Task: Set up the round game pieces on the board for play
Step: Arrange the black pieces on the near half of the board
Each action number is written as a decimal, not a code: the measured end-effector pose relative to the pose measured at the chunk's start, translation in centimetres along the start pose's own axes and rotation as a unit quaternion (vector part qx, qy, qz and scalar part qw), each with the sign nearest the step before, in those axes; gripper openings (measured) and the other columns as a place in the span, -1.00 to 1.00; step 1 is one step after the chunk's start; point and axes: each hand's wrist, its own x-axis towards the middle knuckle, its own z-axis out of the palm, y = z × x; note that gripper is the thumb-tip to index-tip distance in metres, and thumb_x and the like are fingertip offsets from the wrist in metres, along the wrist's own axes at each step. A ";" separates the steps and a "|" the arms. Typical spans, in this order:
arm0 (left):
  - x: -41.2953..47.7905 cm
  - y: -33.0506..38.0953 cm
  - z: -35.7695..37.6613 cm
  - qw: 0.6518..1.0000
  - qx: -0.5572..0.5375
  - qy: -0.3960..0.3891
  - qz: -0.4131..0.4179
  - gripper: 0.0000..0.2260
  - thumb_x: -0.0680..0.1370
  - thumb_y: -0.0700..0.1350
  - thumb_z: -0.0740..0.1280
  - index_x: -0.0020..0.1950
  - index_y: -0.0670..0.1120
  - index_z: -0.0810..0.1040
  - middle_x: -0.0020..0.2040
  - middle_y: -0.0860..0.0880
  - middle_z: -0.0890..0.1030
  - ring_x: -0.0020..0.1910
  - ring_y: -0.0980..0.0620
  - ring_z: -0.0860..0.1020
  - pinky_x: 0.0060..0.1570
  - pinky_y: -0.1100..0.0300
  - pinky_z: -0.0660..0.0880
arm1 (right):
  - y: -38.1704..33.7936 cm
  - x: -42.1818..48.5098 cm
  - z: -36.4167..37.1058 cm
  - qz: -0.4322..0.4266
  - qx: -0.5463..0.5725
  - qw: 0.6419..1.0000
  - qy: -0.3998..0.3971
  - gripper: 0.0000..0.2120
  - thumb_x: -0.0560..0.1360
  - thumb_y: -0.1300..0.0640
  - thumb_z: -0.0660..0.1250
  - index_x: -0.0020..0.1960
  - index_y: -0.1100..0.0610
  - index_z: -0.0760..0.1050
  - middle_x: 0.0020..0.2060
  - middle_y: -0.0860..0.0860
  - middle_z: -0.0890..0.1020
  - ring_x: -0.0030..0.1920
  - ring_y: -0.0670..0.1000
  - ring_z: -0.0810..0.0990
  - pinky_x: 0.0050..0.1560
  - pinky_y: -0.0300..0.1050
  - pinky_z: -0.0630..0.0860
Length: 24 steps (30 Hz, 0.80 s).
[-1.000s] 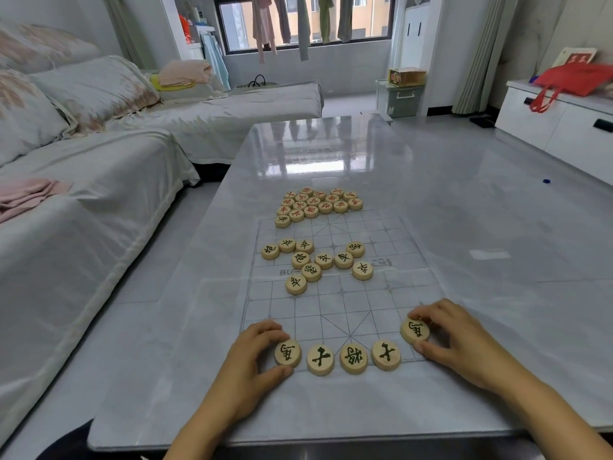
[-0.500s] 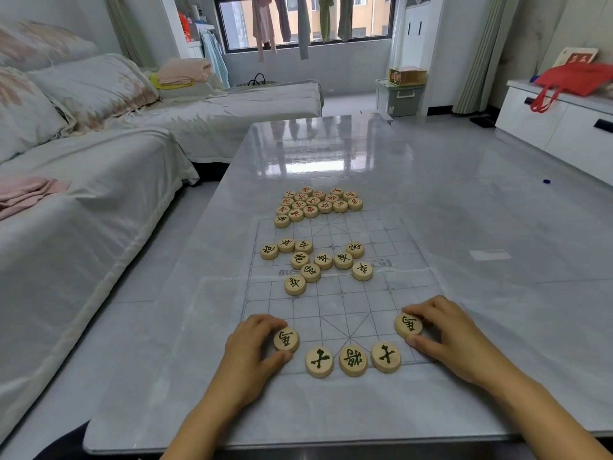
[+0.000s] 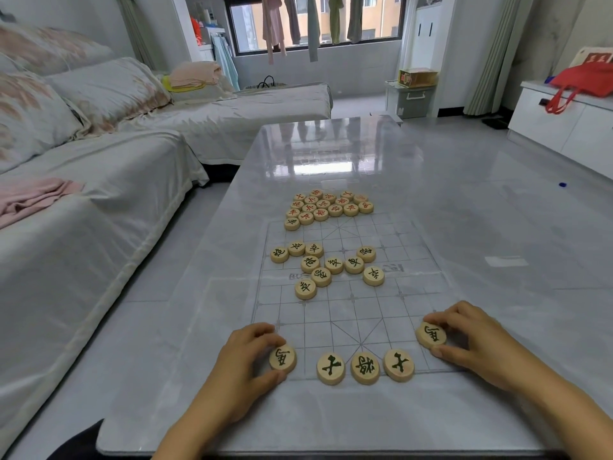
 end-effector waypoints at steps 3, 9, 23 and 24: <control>-2.1 -0.6 -0.3 1.000 -0.027 0.010 -0.010 -0.63 0.41 -0.08 0.46 0.14 0.18 0.46 0.27 0.17 0.35 0.31 0.20 0.26 0.28 0.36 0.17 | 0.8 -1.6 -0.6 -0.002 0.009 1.000 -0.016 -0.62 0.38 0.02 0.45 0.13 -0.22 0.42 -0.06 -0.22 0.45 0.01 -0.19 0.44 0.09 -0.25 0.37; -3.4 -0.6 -0.4 0.999 -0.035 0.022 -0.018 -0.62 0.42 -0.11 0.45 0.14 0.19 0.43 0.29 0.15 0.34 0.33 0.18 0.25 0.32 0.33 0.16 | 1.9 -4.4 -1.1 -0.020 0.032 0.999 -0.036 -0.58 0.31 0.09 0.52 0.00 -0.33 0.49 0.13 -0.30 0.39 0.08 -0.21 0.43 0.10 -0.31 0.37; -3.2 -0.5 0.0 0.999 -0.026 0.032 -0.018 -0.62 0.39 -0.03 0.45 0.14 0.19 0.44 0.24 0.17 0.38 0.29 0.11 0.30 0.26 0.29 0.17 | 2.0 -4.6 -0.5 -0.004 0.023 1.000 0.003 -0.60 0.38 0.06 0.46 0.04 -0.29 0.37 -0.03 -0.23 0.47 0.05 -0.16 0.45 0.10 -0.19 0.39; -3.2 -0.4 0.0 0.999 -0.028 0.033 -0.019 -0.62 0.36 0.02 0.42 0.14 0.18 0.44 0.23 0.16 0.39 0.28 0.12 0.30 0.26 0.29 0.17 | 1.9 -4.5 -0.5 -0.004 0.024 1.000 0.002 -0.60 0.38 0.07 0.45 0.05 -0.29 0.37 -0.03 -0.23 0.47 0.06 -0.15 0.45 0.11 -0.19 0.38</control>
